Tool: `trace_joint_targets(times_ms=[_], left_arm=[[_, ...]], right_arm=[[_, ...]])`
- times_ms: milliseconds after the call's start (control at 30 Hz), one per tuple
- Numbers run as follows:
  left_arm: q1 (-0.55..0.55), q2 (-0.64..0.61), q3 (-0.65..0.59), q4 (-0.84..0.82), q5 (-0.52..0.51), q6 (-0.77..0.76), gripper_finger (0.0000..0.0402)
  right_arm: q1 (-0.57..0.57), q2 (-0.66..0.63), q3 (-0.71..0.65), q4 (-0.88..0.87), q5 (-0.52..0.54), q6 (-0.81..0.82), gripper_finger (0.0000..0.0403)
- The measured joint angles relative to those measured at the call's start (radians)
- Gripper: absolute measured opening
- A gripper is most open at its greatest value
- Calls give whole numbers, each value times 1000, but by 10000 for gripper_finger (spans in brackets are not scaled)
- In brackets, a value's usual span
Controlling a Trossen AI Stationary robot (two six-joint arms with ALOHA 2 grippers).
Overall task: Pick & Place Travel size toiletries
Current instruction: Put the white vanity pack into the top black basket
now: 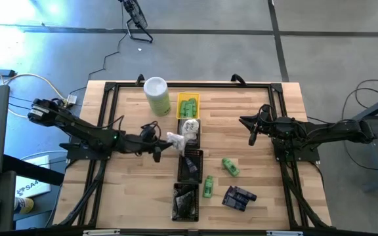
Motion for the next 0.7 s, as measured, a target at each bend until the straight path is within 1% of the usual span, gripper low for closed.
trace_joint_targets(times_ms=[133, 233, 533, 700], left_arm=[[30, 0, 0, 81, -6, 100, 3], [33, 0, 1, 92, -24, 146, 3], [30, 15, 0, 84, -111, 141, 3], [30, 72, 35, 84, -117, 139, 3]], right_arm=[[0, 0, 0, 0, 0, 0, 46], [0, 0, 0, 0, 0, 0, 46], [0, 0, 0, 0, 0, 0, 46], [0, 0, 0, 0, 0, 0, 46]])
